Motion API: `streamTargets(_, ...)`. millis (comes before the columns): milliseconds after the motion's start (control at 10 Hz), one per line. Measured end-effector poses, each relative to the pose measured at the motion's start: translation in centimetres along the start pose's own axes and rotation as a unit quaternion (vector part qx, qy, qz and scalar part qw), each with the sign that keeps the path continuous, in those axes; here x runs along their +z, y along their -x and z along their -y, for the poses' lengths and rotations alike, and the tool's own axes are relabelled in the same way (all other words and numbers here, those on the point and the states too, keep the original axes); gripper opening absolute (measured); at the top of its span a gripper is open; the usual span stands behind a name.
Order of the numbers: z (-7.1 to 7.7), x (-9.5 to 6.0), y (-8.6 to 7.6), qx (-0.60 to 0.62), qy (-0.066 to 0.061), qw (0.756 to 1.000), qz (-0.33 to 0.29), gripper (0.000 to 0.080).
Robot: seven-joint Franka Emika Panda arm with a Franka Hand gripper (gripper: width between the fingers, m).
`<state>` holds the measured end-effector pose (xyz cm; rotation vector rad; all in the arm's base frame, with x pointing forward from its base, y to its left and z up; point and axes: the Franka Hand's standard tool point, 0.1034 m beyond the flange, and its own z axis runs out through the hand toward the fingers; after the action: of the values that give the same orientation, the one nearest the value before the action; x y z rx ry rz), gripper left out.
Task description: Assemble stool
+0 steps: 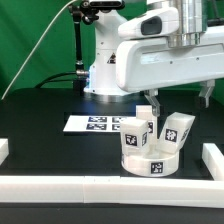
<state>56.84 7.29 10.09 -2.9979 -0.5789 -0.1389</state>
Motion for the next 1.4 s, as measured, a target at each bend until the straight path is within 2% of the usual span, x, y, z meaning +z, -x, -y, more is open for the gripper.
streamTargets(300, -0.3, 0.5, 0.4, -0.159, 0.016, 0.987, 0.014, 0.0649)
streamTargets(600, -1.0, 0.9, 0.9, -0.259, 0.024, 0.965, 0.030, 0.0649)
streamTargets(1000, -1.0, 1.5, 1.0, -0.254, 0.027, 0.966, 0.032, 0.0634)
streamTargets(1100, -1.0, 1.5, 1.0, -0.247, 0.027, 0.968, 0.032, 0.0461)
streamTargets(1200, -1.0, 1.5, 1.0, -0.229, 0.028, 0.972, 0.032, 0.0334)
streamTargets(1400, -1.0, 1.5, 1.0, -0.208, 0.028, 0.977, 0.031, 0.0335)
